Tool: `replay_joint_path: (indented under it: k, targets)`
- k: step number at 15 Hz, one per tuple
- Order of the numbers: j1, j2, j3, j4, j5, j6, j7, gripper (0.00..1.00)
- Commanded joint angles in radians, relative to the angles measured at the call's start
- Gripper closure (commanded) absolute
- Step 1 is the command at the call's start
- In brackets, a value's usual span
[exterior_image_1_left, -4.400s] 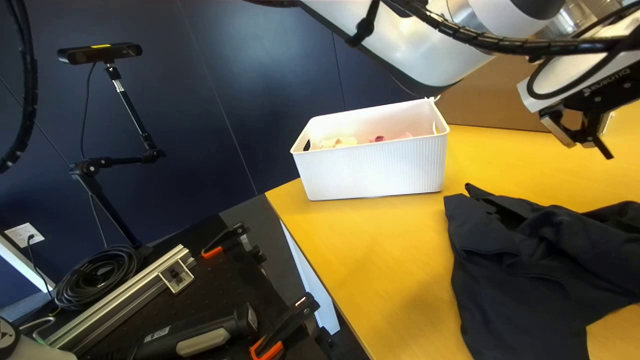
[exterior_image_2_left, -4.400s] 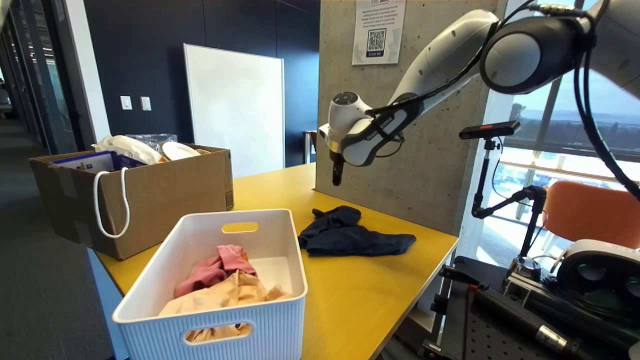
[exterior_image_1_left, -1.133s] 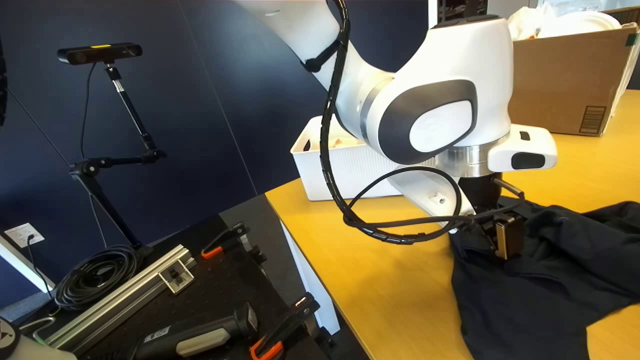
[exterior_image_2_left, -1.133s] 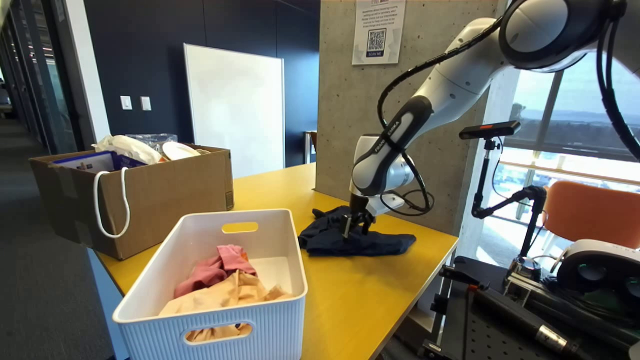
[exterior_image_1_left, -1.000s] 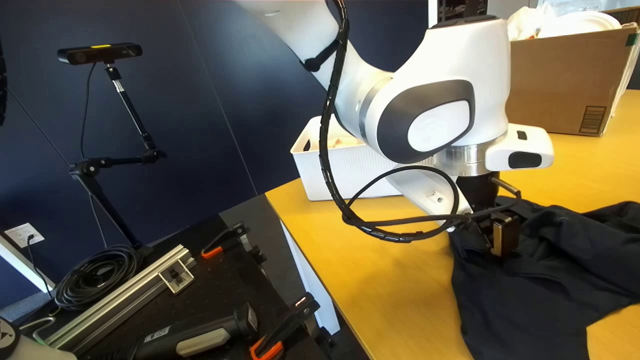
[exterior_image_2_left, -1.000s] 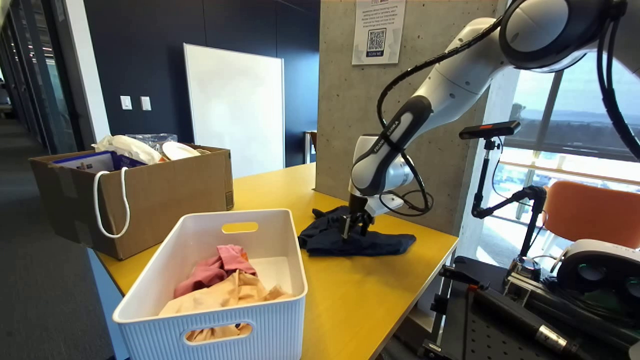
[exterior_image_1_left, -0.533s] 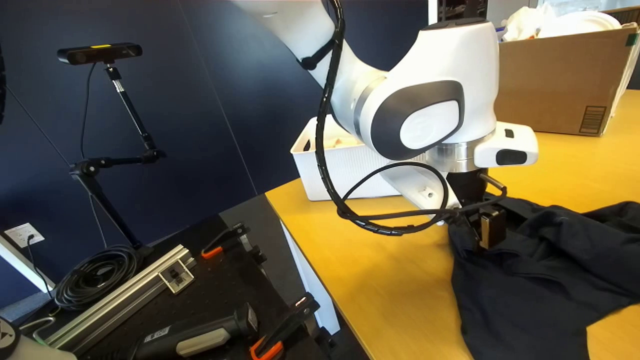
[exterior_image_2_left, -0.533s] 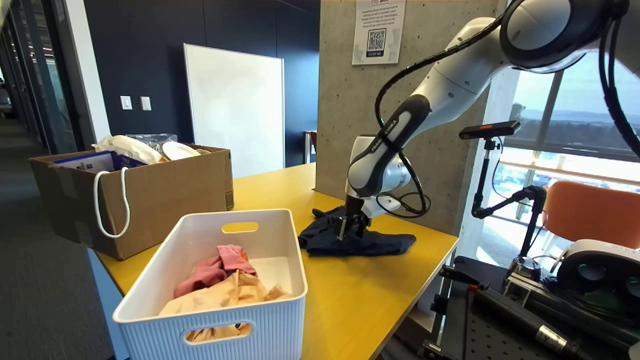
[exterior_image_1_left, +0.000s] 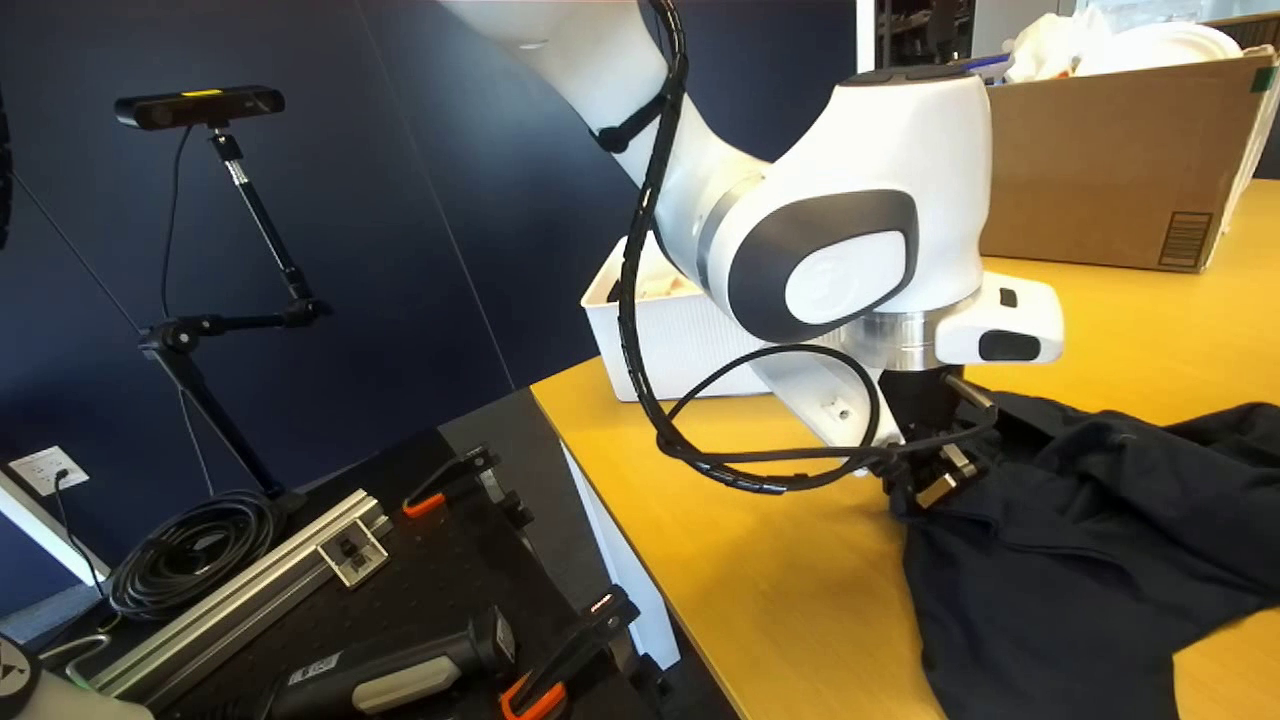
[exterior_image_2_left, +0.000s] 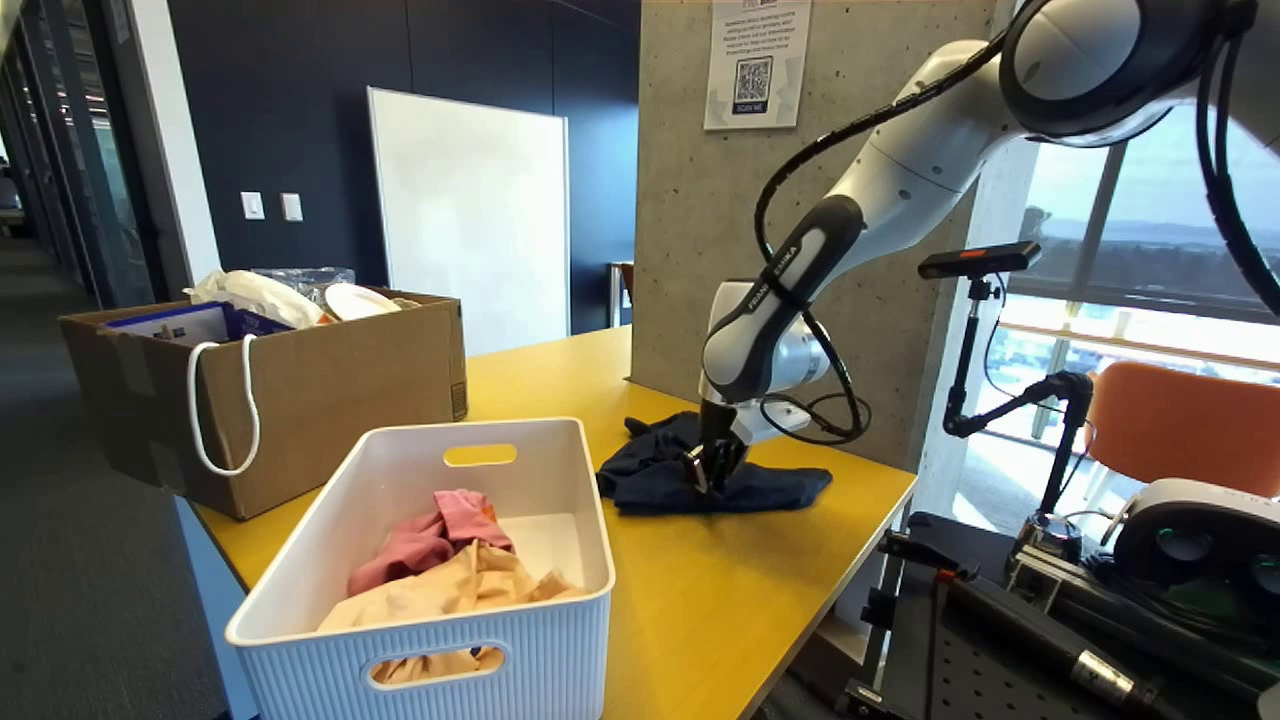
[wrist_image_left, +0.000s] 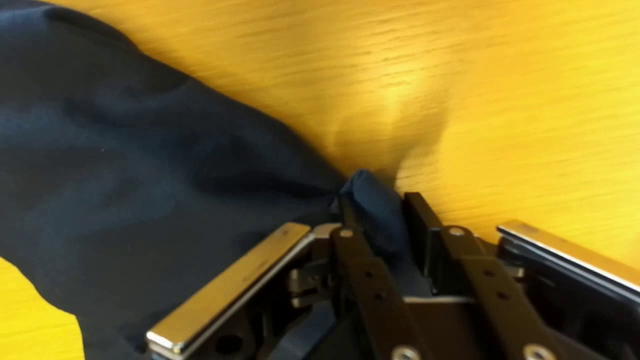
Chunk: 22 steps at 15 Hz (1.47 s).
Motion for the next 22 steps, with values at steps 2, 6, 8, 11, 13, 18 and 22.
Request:
replay_joint_path:
  k: [2, 6, 8, 11, 13, 18, 22]
  targets:
    - [-0.022, -0.071, 0.011, -0.106, 0.027, 0.069, -0.017, 1.0]
    - [-0.016, -0.137, 0.005, -0.176, 0.018, 0.107, -0.012, 0.99]
    - [-0.038, -0.203, 0.035, -0.222, 0.027, 0.094, -0.047, 0.99]
    - [-0.088, -0.311, 0.109, -0.272, 0.058, 0.046, -0.128, 0.99]
    - [-0.133, -0.365, 0.178, -0.28, 0.117, -0.007, -0.208, 0.99]
    - [-0.146, -0.414, 0.26, -0.203, 0.309, -0.279, -0.448, 0.99]
    - [-0.109, -0.338, 0.238, -0.098, 0.379, -0.494, -0.573, 0.99]
